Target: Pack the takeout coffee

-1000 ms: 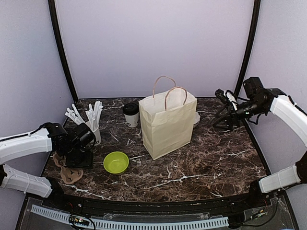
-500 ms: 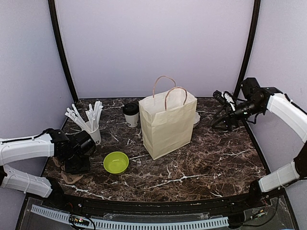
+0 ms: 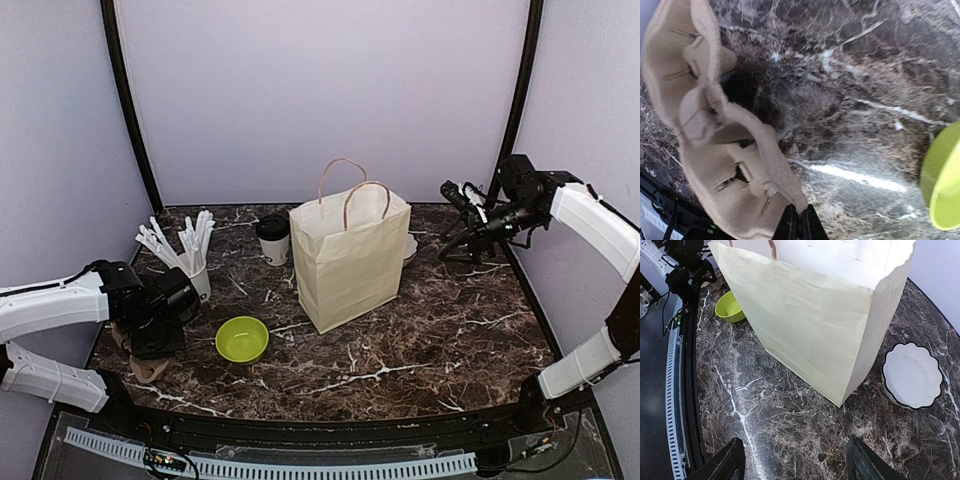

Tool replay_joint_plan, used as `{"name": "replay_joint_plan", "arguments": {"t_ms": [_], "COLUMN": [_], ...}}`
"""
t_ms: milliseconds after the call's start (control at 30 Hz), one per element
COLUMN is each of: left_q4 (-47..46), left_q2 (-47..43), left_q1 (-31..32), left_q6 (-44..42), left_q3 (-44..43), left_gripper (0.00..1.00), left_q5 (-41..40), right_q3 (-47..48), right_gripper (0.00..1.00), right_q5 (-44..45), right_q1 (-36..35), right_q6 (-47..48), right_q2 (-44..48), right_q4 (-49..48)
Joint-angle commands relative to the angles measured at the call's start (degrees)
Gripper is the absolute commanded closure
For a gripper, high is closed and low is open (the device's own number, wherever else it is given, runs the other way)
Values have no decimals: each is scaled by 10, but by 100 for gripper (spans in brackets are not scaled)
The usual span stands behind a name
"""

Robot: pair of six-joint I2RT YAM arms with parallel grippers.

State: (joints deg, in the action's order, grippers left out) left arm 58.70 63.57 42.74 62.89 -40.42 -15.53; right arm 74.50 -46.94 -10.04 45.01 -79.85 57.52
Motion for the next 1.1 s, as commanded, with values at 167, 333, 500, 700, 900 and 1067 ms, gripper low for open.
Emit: {"name": "replay_joint_plan", "arguments": {"t_ms": [167,333,500,700,900,1067], "left_q4": [177,253,247,-8,-350,-487], "left_q2": [-13,11,18,13,15,30], "left_q1": [11,11,12,12,21,86], "left_q6": [37,15,-24,-271,-573,-674], "left_q3": [-237,-409,-501,-547,-513,-487], "left_gripper": [100,100,100,100,100,100], "left_q5": [-132,-207,-250,-298,-55,132], "right_q3": [50,60,69,70,72,72], "right_gripper": [31,31,31,31,33,33], "right_q5": [-41,-36,-36,-33,-46,-59], "right_q1": [1,3,2,3,26,90], "right_q6": [22,14,1,-54,-128,-190], "right_q2": [-18,-15,-15,-13,-32,-36], "right_q4": [25,22,16,-30,-72,-106]}}
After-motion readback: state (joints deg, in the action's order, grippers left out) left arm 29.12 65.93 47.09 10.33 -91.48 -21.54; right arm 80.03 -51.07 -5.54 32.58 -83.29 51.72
